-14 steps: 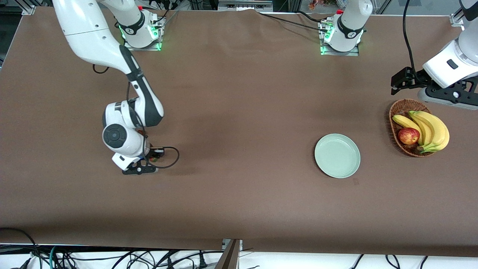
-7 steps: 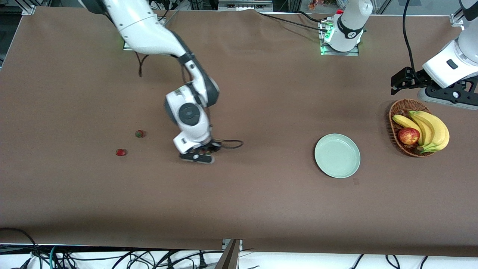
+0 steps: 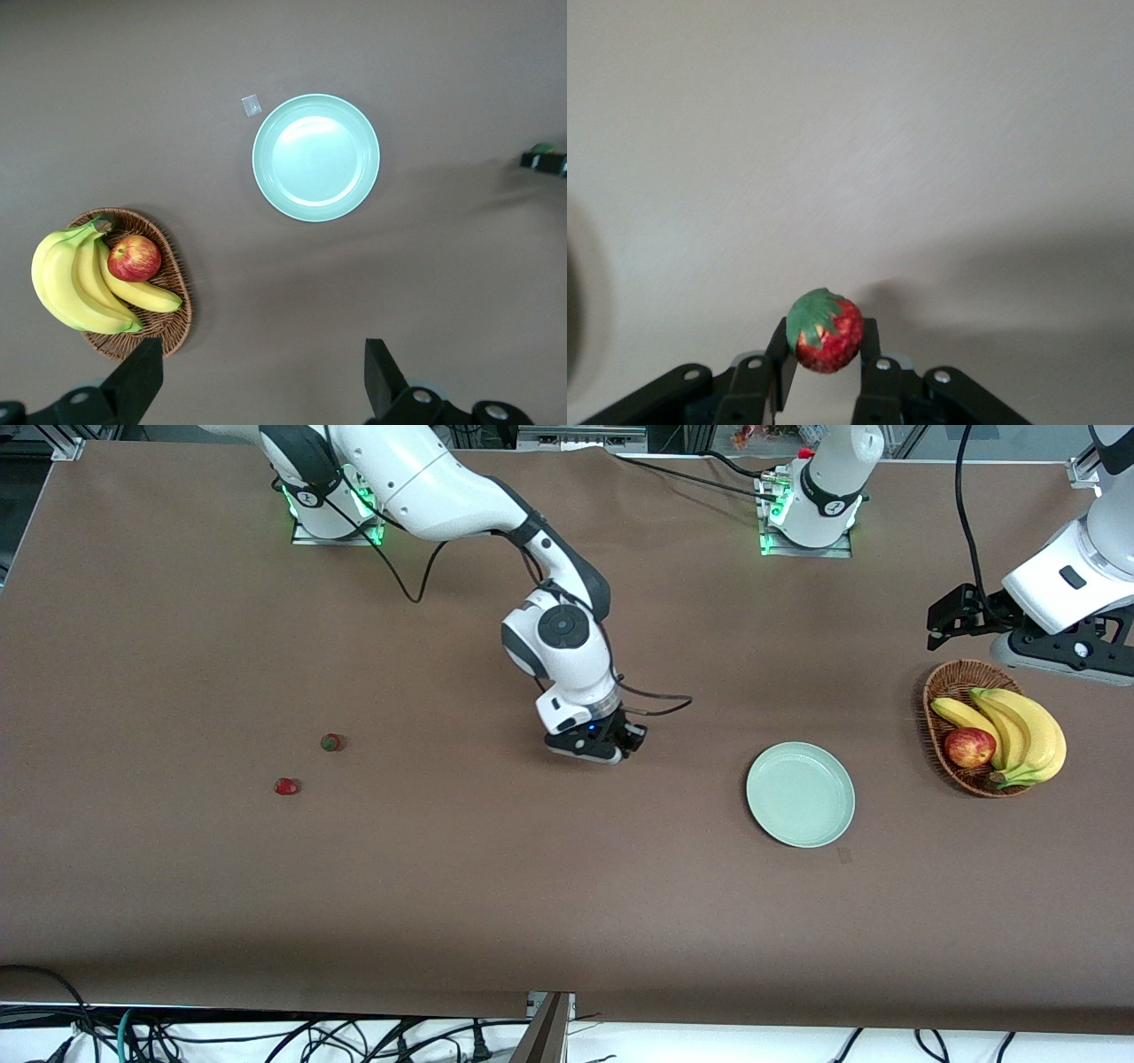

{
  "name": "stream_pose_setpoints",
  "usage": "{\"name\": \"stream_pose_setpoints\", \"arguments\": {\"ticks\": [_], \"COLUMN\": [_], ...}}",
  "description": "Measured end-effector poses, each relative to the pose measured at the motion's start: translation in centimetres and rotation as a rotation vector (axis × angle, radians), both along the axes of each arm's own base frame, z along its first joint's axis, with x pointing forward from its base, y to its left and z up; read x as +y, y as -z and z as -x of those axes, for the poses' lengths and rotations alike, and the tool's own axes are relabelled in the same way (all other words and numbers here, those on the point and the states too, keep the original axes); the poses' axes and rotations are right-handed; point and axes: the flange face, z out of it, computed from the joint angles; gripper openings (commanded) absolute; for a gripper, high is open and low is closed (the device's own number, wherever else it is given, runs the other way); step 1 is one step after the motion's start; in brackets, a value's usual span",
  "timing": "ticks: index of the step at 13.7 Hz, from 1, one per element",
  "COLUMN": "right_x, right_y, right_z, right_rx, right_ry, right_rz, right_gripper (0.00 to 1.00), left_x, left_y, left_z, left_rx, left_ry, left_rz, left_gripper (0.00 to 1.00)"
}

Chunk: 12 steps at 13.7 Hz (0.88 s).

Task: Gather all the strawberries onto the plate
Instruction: 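Carry the strawberry to mid-table with the right gripper and release it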

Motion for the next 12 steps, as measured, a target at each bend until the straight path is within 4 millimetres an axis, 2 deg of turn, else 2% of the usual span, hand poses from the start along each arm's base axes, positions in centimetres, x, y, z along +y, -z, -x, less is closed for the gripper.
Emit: {"name": "stream_pose_setpoints", "arguments": {"ticks": [2, 3, 4, 5, 7, 9, 10, 12], "right_x": [2.0, 2.8, 3.4, 3.7, 3.7, 2.5, 1.3, -1.9], "right_y": [0.7, 0.8, 0.8, 0.7, 0.2, -0.9, -1.5, -4.0], "right_z": [1.8, 2.4, 2.9, 3.1, 2.6, 0.6, -1.0, -4.8], "right_rx": [-0.006, -0.008, -0.010, -0.012, -0.024, -0.038, -0.033, -0.033], "right_ry": [-0.026, -0.037, -0.044, -0.048, -0.044, -0.019, 0.002, 0.036], "right_rz": [-0.014, -0.018, -0.022, -0.025, -0.030, -0.021, -0.003, 0.021], "right_gripper": [0.21, 0.32, 0.74, 1.00, 1.00, 1.00, 1.00, 1.00], "left_x": [0.0, 0.0, 0.0, 0.0, 0.0, 0.0, 0.0, 0.0], "left_y": [0.0, 0.0, 0.0, 0.0, 0.0, 0.0, 0.0, 0.0], "left_z": [0.0, 0.0, 0.0, 0.0, 0.0, 0.0, 0.0, 0.0], "left_rx": [0.000, 0.000, 0.000, 0.001, 0.001, 0.001, 0.001, 0.001], "left_ry": [0.000, 0.000, 0.000, 0.000, 0.000, 0.000, 0.000, 0.001], "left_rz": [0.000, 0.000, 0.000, 0.000, 0.000, 0.000, 0.000, 0.000], "left_gripper": [1.00, 1.00, 1.00, 1.00, 1.00, 1.00, 1.00, 1.00]}}
